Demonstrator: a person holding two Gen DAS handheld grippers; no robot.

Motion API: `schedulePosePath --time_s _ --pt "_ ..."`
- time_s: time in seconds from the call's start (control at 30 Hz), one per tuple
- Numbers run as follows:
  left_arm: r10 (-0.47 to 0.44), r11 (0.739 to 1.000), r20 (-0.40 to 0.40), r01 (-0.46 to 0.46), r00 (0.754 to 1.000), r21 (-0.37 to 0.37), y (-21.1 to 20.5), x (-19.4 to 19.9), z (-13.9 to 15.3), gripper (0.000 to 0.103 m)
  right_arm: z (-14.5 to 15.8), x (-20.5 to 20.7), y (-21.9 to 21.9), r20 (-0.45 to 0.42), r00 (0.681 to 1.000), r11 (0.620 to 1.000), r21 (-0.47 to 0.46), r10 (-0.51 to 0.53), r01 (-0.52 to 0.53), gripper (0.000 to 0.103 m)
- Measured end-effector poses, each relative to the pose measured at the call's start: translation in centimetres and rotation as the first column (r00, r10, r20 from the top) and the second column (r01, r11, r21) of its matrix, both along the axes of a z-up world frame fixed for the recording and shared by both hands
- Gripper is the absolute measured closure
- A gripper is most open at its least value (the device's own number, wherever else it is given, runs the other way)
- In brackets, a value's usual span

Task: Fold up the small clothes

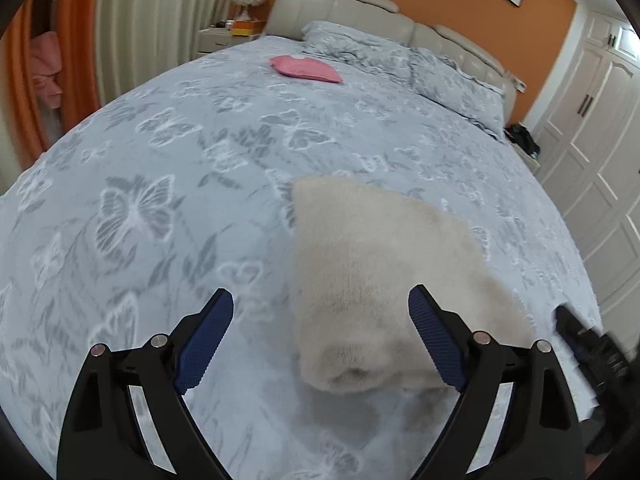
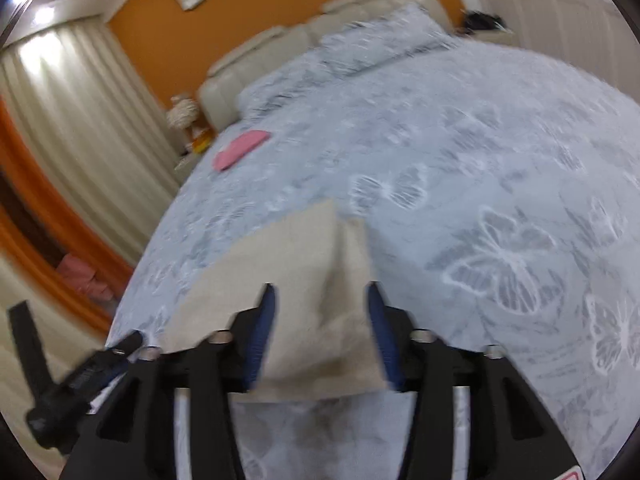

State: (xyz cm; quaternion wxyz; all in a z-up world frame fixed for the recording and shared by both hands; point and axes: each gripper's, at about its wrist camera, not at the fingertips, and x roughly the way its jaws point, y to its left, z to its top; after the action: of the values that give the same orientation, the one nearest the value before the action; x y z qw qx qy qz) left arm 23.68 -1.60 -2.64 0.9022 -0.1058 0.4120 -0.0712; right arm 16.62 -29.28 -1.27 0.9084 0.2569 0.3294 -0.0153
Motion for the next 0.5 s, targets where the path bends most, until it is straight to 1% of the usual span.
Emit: schedulePosePath --time_s 0.03,0.07,0.1,0.13,0.17,0.23,0.27,0.3,0.37,0.43,0.5 --pt "-0.001 1.000 0.000 0.001 1.000 0.013 -0.3 -0.1 -0.3 0.016 0.1 0.1 0.6 0.007 1.000 1.000 -0.004 0.028 -0.028 0.078" --pt "-0.012 0.999 0.000 0.012 1.000 0.036 -0.8 -0.2 -0.6 0.016 -0.1 0.5 1.7 0.001 0.997 0.997 -0.006 0.082 -0.082 0.088" --pt "-0.023 0.998 -0.004 0.023 1.000 0.064 -1.3 -0.2 -1.1 0.016 -0.8 1.3 2.7 -0.024 0.992 0.992 -0.012 0.122 -0.122 0.099" --pt "-0.028 0.995 -0.013 0.029 1.000 0.091 -1.7 -0.2 -1.8 0.016 -2.1 2.3 4.0 -0.070 0.983 0.985 -0.022 0.168 -0.170 0.102" --pt "-0.027 0.994 -0.020 0.029 0.999 0.105 -1.9 -0.3 -2.3 0.016 -3.5 3.1 4.7 -0.114 0.976 0.981 -0.030 0.187 -0.192 0.102" --pt "-0.019 0.990 -0.058 0.027 0.998 0.139 -2.3 -0.1 -3.9 0.016 -6.2 4.7 5.4 -0.230 0.953 0.976 -0.046 0.196 -0.211 0.103" --pt "-0.019 0.989 -0.075 0.030 0.997 0.145 -2.2 0.0 -4.6 0.014 -8.2 5.6 5.4 -0.306 0.933 0.978 -0.031 0.189 -0.208 0.103" --pt "-0.022 0.988 -0.103 0.037 0.994 0.151 -2.2 0.2 -5.5 0.014 -9.7 5.8 4.9 -0.333 0.926 0.983 0.028 0.181 -0.182 0.103" --pt "-0.019 0.988 -0.137 0.039 0.990 0.148 -2.1 0.4 -6.6 0.014 -10.5 5.9 4.2 -0.333 0.929 0.984 0.116 0.164 -0.132 0.103" --pt "-0.014 0.989 -0.144 0.035 0.990 0.146 -2.0 0.6 -6.9 0.012 -10.3 6.1 4.3 -0.342 0.926 0.986 0.101 0.162 -0.135 0.103" --pt "-0.014 0.986 -0.149 0.038 0.989 0.163 -2.2 0.8 -7.1 0.011 -10.2 6.2 4.8 -0.349 0.924 0.988 0.072 0.156 -0.140 0.103"
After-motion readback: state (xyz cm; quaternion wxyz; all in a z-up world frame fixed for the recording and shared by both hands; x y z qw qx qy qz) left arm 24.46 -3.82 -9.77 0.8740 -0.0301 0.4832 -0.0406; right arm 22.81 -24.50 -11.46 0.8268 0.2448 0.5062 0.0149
